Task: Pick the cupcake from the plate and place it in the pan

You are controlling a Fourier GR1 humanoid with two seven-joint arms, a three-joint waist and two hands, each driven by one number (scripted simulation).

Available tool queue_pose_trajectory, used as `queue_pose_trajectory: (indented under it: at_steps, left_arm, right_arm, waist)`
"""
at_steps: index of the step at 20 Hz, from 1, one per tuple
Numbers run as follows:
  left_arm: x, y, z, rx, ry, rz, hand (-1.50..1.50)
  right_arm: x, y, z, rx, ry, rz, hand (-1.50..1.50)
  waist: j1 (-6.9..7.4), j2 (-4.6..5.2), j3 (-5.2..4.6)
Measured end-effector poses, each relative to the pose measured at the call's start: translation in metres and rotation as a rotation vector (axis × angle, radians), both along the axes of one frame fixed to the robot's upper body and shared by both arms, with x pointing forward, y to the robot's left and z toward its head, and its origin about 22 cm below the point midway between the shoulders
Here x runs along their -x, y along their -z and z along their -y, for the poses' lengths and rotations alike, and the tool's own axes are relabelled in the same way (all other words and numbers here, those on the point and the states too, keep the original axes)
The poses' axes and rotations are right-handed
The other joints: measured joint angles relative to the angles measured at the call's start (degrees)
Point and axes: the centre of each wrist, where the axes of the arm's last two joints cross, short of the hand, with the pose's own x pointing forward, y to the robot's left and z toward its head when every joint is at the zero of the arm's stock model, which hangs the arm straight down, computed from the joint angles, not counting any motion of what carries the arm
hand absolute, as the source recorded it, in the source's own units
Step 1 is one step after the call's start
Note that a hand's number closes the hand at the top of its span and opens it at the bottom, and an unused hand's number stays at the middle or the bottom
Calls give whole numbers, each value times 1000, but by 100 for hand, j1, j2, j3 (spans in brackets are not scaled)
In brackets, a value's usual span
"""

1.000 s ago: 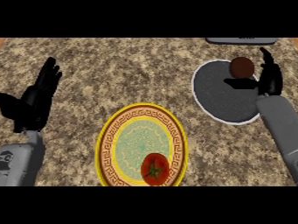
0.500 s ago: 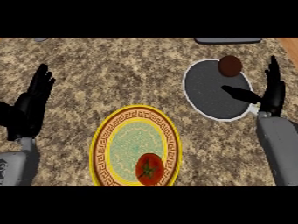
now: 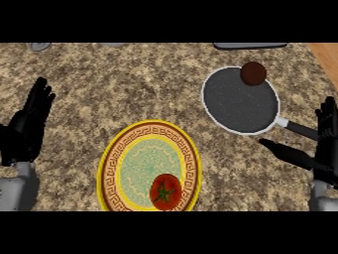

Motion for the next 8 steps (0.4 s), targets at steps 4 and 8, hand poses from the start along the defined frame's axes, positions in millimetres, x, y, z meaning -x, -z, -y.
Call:
queue_pose_trajectory:
  at_steps: [4, 8]
  left_arm:
    - [-2, -3, -1, 5, 11, 0, 0]
    - [-5, -2, 8, 4, 31, 6, 0]
  right_arm:
    - [56, -21, -7, 0, -6, 18, -150]
    - [102, -46, -13, 21, 5, -11, -150]
  waist:
    - [74, 36, 3]
    - [185, 74, 7]
